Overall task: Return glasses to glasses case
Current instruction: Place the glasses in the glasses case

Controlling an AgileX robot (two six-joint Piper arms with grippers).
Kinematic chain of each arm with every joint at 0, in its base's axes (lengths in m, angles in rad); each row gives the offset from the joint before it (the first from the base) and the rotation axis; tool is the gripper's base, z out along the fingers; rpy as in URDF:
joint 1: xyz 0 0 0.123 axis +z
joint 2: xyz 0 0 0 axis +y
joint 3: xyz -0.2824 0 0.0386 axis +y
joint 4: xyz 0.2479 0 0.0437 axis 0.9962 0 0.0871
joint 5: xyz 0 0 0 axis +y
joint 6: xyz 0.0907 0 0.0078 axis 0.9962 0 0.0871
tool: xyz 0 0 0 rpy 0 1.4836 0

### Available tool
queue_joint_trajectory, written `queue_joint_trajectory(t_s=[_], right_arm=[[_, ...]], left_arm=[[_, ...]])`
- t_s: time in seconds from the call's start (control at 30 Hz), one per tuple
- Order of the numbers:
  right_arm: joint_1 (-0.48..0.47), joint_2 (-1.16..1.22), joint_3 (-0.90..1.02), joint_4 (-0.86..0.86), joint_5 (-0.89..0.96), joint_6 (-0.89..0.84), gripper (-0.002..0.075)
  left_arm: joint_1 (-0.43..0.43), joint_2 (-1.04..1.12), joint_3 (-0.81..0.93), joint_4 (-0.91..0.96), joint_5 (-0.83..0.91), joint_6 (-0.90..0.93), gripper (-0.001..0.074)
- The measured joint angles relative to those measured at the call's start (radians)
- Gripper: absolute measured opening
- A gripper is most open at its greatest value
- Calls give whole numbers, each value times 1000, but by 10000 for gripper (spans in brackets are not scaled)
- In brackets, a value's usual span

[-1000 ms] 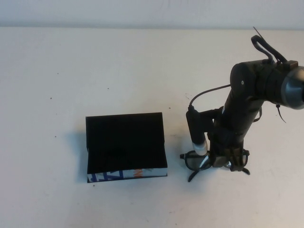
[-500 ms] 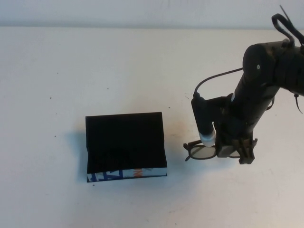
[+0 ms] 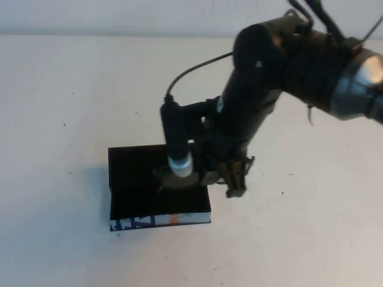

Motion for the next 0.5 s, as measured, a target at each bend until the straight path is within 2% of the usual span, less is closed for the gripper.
queue_joint_trajectory(t_s=[0.23, 0.5], right_arm=[[84, 225, -220, 1, 2, 188, 68], [103, 307, -243, 1, 4, 201, 68]], left_arm=[[0, 0, 0, 0, 0, 0, -1], [0, 0, 0, 0, 0, 0, -1]])
